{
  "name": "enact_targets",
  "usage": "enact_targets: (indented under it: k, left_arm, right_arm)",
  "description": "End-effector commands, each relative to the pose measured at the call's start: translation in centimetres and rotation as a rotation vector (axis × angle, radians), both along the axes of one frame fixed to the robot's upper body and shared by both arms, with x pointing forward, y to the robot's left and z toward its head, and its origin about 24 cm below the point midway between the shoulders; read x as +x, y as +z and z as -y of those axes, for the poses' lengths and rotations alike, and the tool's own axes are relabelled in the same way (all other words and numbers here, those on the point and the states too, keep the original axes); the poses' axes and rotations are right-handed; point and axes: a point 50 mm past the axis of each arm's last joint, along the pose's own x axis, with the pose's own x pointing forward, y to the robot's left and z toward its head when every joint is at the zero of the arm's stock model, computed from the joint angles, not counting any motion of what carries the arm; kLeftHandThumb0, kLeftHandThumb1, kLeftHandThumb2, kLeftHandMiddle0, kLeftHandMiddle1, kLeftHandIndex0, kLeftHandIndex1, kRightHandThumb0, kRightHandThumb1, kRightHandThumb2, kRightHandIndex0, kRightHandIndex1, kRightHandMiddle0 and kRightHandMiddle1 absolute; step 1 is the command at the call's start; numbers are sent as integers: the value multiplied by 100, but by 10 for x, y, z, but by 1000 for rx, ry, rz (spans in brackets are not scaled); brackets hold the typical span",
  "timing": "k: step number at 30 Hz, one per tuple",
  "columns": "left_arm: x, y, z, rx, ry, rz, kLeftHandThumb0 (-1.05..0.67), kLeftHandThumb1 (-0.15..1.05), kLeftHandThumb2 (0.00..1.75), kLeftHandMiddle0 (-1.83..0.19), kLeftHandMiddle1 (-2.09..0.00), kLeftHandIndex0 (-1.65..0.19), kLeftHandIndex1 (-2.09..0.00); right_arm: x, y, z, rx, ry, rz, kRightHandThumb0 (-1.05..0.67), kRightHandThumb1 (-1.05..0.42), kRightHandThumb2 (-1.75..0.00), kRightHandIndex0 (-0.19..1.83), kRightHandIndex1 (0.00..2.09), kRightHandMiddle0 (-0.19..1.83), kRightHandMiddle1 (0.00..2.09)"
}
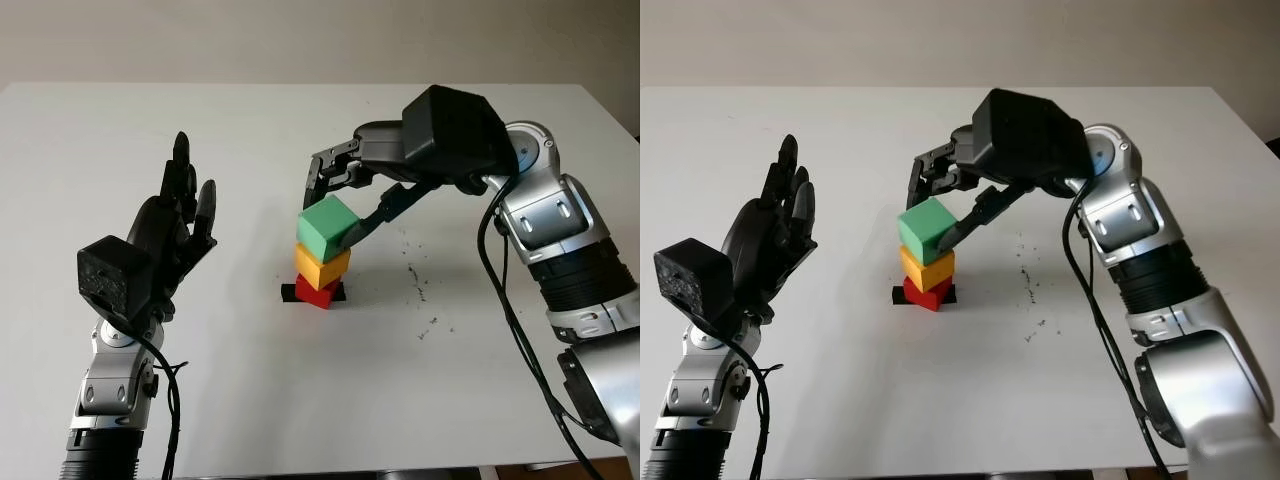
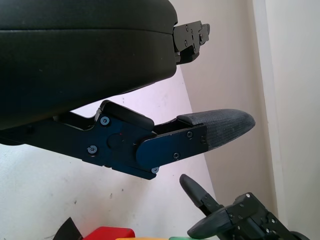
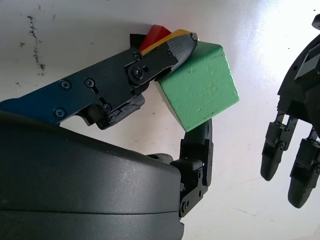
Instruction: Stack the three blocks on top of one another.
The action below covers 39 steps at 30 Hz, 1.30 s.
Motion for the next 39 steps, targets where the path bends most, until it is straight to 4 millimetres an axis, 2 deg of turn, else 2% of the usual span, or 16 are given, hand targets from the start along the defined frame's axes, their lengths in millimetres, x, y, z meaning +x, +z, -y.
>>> enact_targets:
  k: [1,14,18,21,25,28,33,39]
  left_arm:
    - [-1,1,0,-3,1,10,-75,105,66,19,-2,19,0]
    - [-2,1,1,13,2,11,-75,105,66,19,-3,19,0]
    - [-2,0,0,19,9,8,-76,105,66,19,-3,19,0]
    - [-2,0,0,19,7,8,-75,105,66,19,-3,19,0]
    - [-1,0,-1,14,14,9,-75,105,66,19,-3,19,0]
    - [-2,0,-2,18,17,8,-76,105,65,19,-3,19,0]
    - [-2,0,-3,11,16,9,-75,105,65,19,-2,19,0]
    - [-1,0,-5,13,18,5,-75,105,65,19,-2,19,0]
  right_arm:
    - [-3,-3,-3,-4,16,4,-45,-94,-6,28,4,36,146]
    - [-2,-10,1,0,6,8,-47,-93,-5,27,4,35,146]
    - [-1,-10,3,14,-6,-14,-50,-91,-5,24,3,20,132]
    - [-2,-8,5,3,-14,-2,-55,-88,-5,16,2,11,107]
    - [-8,-4,7,-22,-14,58,-67,-87,-5,-12,1,-8,39]
    - [-17,-1,11,-10,-4,102,-77,-87,-5,-18,0,-18,9]
    - [-28,9,25,73,-6,167,-94,-90,-7,-19,0,-19,0]
    - [-42,27,54,148,-80,233,-92,-92,-6,-19,0,-19,0]
